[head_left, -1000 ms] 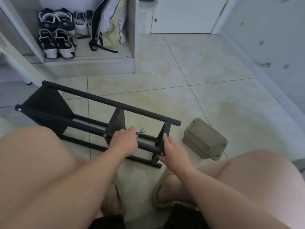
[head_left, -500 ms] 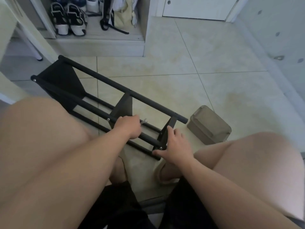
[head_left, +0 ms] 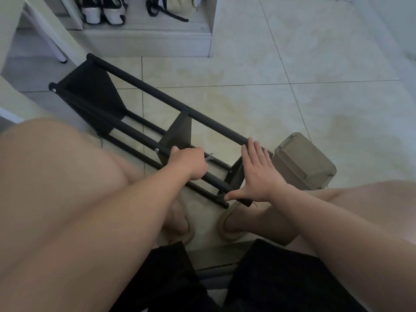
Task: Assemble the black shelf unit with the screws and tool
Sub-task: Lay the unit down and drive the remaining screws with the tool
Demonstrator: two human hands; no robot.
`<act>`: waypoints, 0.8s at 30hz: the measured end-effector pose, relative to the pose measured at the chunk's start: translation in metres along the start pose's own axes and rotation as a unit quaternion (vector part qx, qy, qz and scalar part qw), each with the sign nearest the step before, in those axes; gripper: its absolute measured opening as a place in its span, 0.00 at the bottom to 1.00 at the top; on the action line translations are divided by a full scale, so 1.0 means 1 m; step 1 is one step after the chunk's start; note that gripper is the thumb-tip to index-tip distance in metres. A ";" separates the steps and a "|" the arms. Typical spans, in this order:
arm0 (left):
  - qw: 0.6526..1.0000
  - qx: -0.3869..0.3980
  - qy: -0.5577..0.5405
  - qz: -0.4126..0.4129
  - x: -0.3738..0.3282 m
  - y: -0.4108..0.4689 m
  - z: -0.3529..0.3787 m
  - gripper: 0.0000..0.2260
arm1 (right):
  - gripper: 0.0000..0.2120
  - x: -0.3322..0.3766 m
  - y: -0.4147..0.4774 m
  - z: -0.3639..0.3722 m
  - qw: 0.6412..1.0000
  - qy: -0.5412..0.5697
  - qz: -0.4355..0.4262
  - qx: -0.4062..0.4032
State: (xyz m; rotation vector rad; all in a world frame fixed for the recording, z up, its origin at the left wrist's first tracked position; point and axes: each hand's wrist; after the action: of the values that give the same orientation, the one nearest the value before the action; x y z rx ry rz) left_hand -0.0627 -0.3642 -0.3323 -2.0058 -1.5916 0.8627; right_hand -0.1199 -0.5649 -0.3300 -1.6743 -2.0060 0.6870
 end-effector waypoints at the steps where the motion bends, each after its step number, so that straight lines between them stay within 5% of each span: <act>1: 1.000 0.008 -0.001 0.000 -0.001 0.003 -0.002 0.09 | 0.76 -0.002 0.000 0.001 1.000 0.006 0.002 -0.004; 24: 0.970 0.101 -0.146 0.166 -0.032 0.035 -0.003 0.10 | 0.71 -0.014 0.007 0.011 0.999 -0.015 -0.009 -0.035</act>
State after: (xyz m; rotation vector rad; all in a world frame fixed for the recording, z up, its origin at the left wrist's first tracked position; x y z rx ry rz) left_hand -0.0409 -0.4033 -0.3476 -2.1011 -1.2588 1.4438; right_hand -0.1190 -0.5785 -0.3437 -1.6939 -2.0855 0.6451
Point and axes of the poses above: each hand's wrist, its own y-axis towards the middle knuckle, its own z-axis out of the palm, x = y × z, and after that the axes turned 8 degrees about x, right-handed
